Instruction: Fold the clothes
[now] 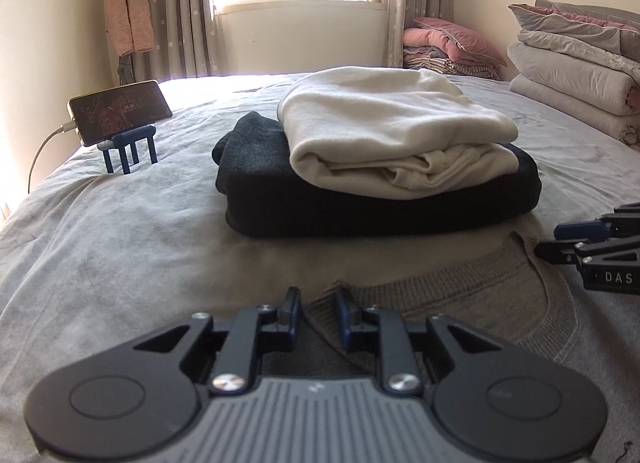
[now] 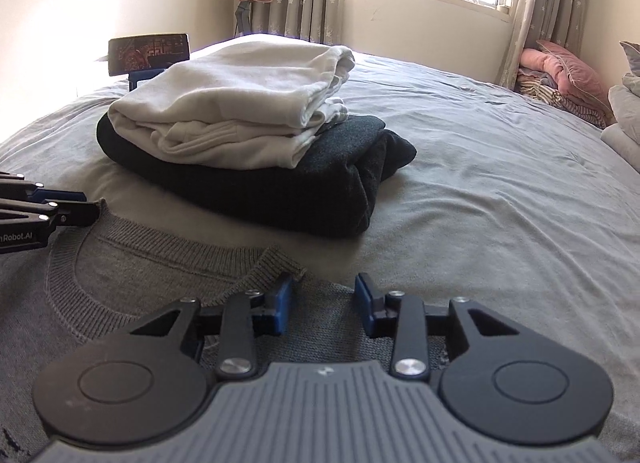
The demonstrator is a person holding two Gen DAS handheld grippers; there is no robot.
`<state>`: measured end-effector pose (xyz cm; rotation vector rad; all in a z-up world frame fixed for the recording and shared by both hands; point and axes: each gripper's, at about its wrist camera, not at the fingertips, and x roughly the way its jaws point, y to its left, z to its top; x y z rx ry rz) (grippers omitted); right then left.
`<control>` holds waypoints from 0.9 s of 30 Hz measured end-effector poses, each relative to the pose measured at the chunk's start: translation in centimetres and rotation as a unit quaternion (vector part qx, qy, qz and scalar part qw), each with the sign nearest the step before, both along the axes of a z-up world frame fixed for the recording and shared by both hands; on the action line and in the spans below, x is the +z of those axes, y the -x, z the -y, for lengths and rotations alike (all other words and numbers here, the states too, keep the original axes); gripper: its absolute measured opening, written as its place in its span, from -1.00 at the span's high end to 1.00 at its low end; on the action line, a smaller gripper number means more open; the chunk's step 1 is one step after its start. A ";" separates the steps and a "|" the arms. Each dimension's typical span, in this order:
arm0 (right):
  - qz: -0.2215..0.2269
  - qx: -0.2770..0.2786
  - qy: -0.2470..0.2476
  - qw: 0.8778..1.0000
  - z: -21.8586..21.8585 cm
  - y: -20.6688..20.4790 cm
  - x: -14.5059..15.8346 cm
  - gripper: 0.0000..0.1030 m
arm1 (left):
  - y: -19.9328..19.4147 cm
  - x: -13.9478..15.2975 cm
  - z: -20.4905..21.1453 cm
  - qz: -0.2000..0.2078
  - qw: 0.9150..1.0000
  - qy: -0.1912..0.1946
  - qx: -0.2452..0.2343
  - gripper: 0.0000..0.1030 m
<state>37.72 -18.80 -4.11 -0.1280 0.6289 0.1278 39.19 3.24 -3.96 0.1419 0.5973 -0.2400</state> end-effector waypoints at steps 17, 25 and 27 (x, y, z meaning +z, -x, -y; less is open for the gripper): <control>-0.009 0.006 -0.008 1.000 1.3 10.1 4.7 -0.17 | 10.3 6.9 3.2 -0.008 0.999 -0.050 0.009 -0.19; -0.018 0.014 -0.008 1.000 0.7 15.0 6.4 -0.28 | 16.1 8.9 3.5 -0.035 0.999 -0.023 0.033 -0.36; -0.020 0.015 -0.011 1.000 0.7 16.2 6.8 -0.32 | 17.6 9.2 3.6 -0.036 0.998 -0.022 0.037 -0.41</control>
